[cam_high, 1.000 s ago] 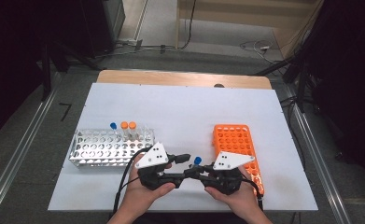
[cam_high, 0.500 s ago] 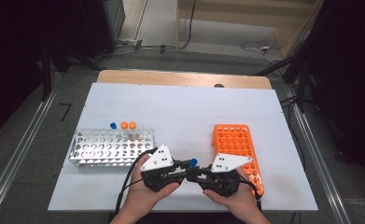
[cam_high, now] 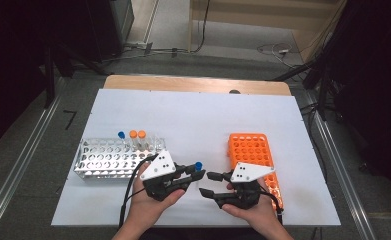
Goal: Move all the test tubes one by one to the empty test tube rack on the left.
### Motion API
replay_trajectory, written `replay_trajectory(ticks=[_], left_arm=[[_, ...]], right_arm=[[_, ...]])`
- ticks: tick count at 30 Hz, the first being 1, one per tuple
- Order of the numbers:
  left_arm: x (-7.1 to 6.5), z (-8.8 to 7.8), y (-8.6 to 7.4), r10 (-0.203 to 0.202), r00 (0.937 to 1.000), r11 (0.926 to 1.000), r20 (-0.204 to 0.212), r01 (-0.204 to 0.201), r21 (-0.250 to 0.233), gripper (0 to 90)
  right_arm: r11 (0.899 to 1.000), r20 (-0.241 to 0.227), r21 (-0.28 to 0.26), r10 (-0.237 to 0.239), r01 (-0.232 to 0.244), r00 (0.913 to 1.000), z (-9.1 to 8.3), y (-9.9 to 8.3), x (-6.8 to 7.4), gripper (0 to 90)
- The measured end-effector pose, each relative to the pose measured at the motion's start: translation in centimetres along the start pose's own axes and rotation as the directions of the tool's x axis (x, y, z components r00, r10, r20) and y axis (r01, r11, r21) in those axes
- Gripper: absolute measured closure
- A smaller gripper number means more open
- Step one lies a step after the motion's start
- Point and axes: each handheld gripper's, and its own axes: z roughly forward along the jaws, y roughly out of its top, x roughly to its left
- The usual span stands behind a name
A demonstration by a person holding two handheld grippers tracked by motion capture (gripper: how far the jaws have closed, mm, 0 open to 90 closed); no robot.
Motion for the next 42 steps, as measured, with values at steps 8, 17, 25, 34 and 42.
replay_trajectory(ticks=[8, 17, 25, 34, 42], left_arm=[[1.2, -1.4, 0.1, -0.017, 0.9990, 0.9994, -0.040, 0.016, -0.029, 76.9], [3.2, -3.8, 0.4, -0.039, 0.9926, 0.9972, -0.115, 0.031, -0.068, 77.0], [5.7, -7.0, 0.5, -0.072, 0.9759, 0.9913, -0.206, 0.047, -0.123, 77.0], [7.7, -9.9, 0.6, -0.072, 0.9475, 0.9889, -0.311, 0.027, -0.146, 77.0], [9.4, -11.8, 0.5, -0.098, 0.9228, 0.9845, -0.373, 0.035, -0.172, 77.0]], right_arm=[[0.999, 0.064, -0.014, 0.042, -0.041, 0.9971, -0.8, -0.2, -1.2, 6.4], [0.998, 0.070, -0.046, 0.054, -0.050, 0.9961, -2.5, -0.7, -3.0, 0.0], [0.996, 0.109, -0.063, 0.076, -0.070, 0.9911, -4.3, -1.5, -4.6, 0.0], [0.994, 0.139, -0.066, 0.098, -0.089, 0.9854, -5.9, -2.3, -5.9, 0.0], [0.990, 0.177, -0.069, 0.133, -0.123, 0.9751, -7.3, -3.3, -7.2, 0.0]])
